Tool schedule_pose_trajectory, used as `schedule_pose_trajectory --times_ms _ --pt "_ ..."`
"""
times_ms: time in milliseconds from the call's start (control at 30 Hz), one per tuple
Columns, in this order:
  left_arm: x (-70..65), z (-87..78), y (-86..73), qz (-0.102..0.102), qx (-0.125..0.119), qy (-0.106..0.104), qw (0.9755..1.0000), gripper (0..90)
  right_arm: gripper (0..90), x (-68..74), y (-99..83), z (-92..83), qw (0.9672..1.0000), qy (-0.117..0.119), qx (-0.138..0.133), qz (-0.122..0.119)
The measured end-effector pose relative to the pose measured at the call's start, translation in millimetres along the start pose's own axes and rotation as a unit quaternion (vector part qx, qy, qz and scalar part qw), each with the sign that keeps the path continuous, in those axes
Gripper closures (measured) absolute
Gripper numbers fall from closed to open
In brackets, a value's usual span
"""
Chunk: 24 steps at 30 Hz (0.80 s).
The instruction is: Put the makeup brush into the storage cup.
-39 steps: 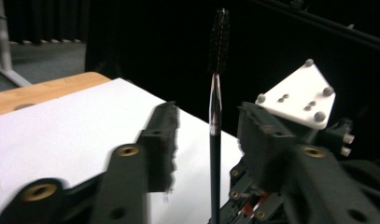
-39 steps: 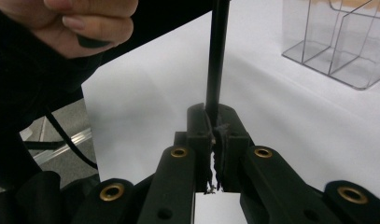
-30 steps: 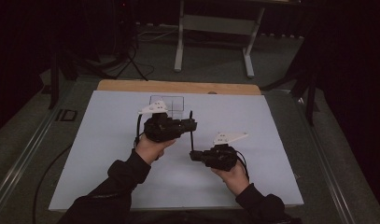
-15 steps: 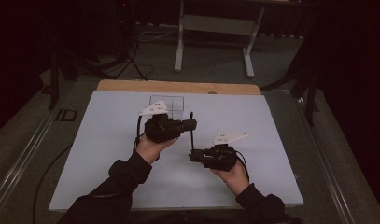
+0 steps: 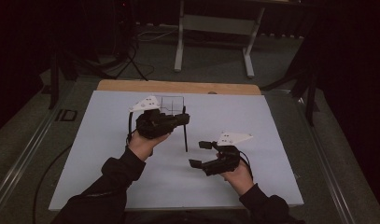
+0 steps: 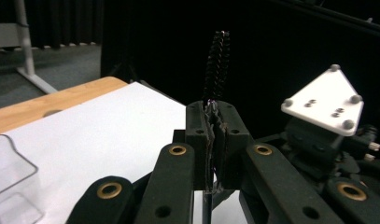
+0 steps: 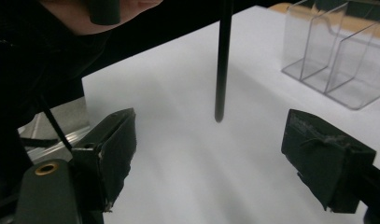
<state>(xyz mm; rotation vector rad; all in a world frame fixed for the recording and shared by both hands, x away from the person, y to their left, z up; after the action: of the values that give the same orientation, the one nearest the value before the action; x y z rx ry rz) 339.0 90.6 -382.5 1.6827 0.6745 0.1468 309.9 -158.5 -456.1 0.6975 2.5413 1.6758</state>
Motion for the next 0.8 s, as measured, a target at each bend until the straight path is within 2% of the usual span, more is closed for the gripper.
schedule_pose_trajectory --times_ms 100,233,400,667,800 --pt "1.5 -4.8 2.8 0.003 -0.002 0.007 1.0000 86.1 17.0 1.6 -0.1 -5.1 0.9999 0.001 -0.007 -0.012" --pt "3.3 -13.1 7.1 0.009 -0.008 0.015 0.9998 86.1 16.4 0.2 -2.2 -11.2 0.9994 -0.014 -0.023 -0.023" --pt "7.6 -25.7 12.1 0.015 -0.015 0.032 0.9993 86.1 14.6 -1.9 -5.8 -15.8 0.9991 -0.015 -0.022 -0.032" --pt "17.2 -46.8 23.7 0.022 -0.032 0.062 0.9973 86.1 14.3 -0.3 -10.5 -24.9 0.9986 -0.016 -0.032 -0.038" --pt "22.4 -55.0 29.5 0.028 -0.034 0.078 0.9960 86.1 14.4 -0.3 -13.3 -29.0 0.9986 -0.002 -0.044 -0.029"
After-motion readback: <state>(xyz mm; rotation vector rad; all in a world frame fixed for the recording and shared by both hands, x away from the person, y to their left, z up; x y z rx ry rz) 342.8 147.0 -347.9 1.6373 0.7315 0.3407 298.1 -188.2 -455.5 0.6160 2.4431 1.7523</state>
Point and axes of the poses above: each handheld gripper's, and its own axes: z roughly forward along the jaws, y roughly out of its top, x roughly to its left, the point moved 1 cm from there along z, roughly forward along the jaws, and after that the axes turned 1 degree about y, right-handed, at the moved point
